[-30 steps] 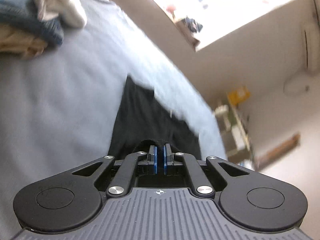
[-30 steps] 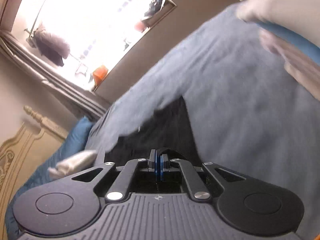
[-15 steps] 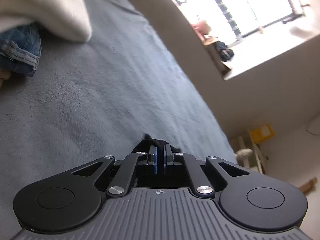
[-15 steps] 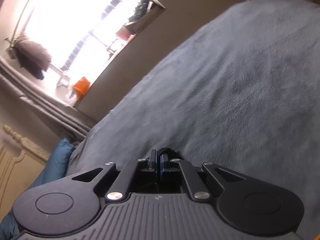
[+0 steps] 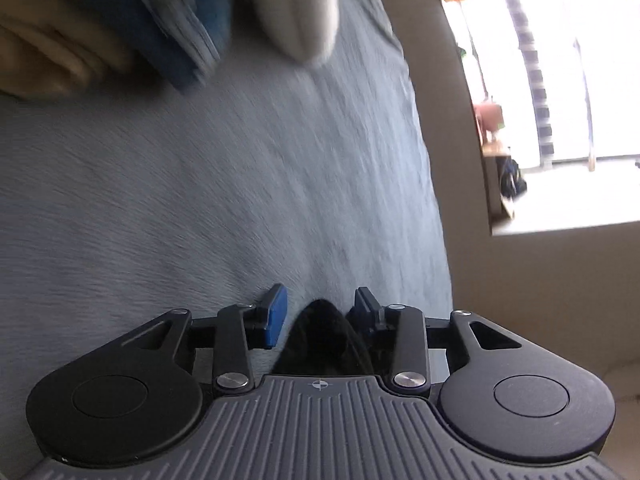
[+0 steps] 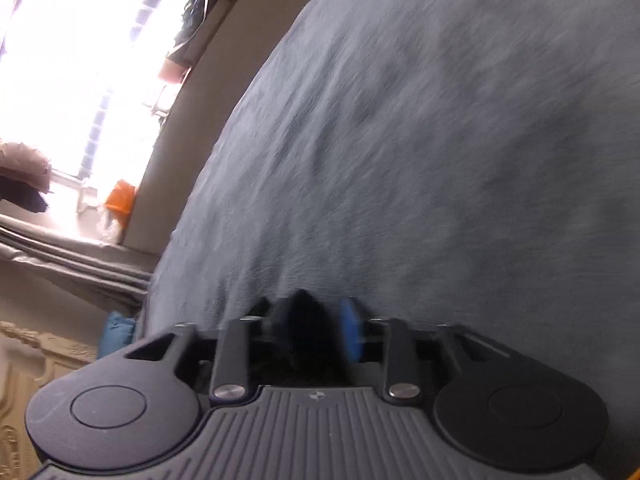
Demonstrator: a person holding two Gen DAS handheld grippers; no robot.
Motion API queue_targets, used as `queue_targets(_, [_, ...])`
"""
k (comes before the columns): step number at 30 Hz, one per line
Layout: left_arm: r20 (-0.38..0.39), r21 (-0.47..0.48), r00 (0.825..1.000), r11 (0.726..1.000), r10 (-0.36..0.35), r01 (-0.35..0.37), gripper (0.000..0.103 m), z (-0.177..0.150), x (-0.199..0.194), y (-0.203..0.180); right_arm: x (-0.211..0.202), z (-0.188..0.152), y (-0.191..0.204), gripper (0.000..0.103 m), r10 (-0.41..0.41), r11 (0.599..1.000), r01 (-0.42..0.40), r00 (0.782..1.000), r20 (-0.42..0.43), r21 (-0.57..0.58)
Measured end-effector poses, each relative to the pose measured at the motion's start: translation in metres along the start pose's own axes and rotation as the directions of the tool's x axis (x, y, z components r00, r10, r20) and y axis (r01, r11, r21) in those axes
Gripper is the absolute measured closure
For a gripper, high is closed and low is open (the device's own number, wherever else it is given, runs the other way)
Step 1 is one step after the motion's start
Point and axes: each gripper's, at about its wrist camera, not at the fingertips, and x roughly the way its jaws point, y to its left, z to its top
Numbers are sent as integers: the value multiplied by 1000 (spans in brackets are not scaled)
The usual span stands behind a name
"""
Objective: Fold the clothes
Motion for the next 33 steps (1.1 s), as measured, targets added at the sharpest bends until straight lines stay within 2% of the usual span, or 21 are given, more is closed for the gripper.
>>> queue_targets(2, [-31,26,999,1000,-10,11,66,-8,-18,-2,-23,-8,-4,67,31,1000,-31,1000,6,-4])
queue_targets(5, [-158,137,987,990,37,-16,65,-34,-43,-9,-63,-31,-2,67,174,984,-175,984,-46,-27])
queue_targets(6, [-193,166,980,986,45,-12,65,-45,-53,-9,-77,-42,1,67,221,974,-225,973,-68,-42])
queue_targets(8, [-267,192,964,981,16,37,62,-69,-72,-5,-102,-68,7,66,311,946,-319,942,-127,-49])
queue_targets(10, [-352,198,936,977,-10,85,55,-93,-88,4,-115,-99,9,61,381,921,-389,903,-197,-2])
queue_targets(11, [-376,194,926,976,-18,98,50,-104,-94,10,-117,-115,9,59,396,916,-400,889,-229,32])
queue_targets(12, [-386,188,922,977,-22,102,48,-115,-99,18,-116,-130,7,59,388,921,-386,887,-252,61])
queue_targets(14, [-391,176,920,979,-26,102,46,-134,-106,33,-112,-157,-2,59,346,938,-328,896,-279,108])
queue_targets(16, [-333,180,943,982,3,61,45,-138,-104,45,-103,-177,-18,59,285,956,-249,918,-276,158])
queue_targets(18, [-268,177,963,984,26,22,46,-138,-102,57,-91,-182,-39,59,215,962,-162,945,-247,218])
queue_targets(21, [-201,99,979,994,-20,40,48,-131,-101,69,-83,-174,-66,65,183,942,-133,973,-140,307])
queue_targets(23, [-151,88,988,995,-31,45,56,-127,-102,72,-83,-167,-72,65,174,934,-143,982,-68,327])
queue_targets(25, [-133,83,991,996,-27,38,63,-124,-101,75,-81,-161,-70,66,147,945,-132,989,-27,300])
queue_targets(27, [-119,88,993,996,-17,28,76,-123,-98,74,-73,-158,-70,71,135,946,-124,991,-17,301])
queue_targets(29, [-104,75,994,997,-17,25,95,-121,-100,75,-68,-156,-66,77,112,954,-106,994,-7,281])
queue_targets(30, [-97,64,995,998,-19,25,98,-120,-101,76,-67,-156,-64,81,97,959,-94,995,1,268])
queue_targets(31, [-89,54,996,998,-21,26,99,-120,-103,77,-68,-154,-61,91,82,962,-84,996,15,261])
queue_targets(33, [-74,33,997,999,-24,27,101,-118,-107,79,-77,-153,-61,96,76,962,-85,996,45,261])
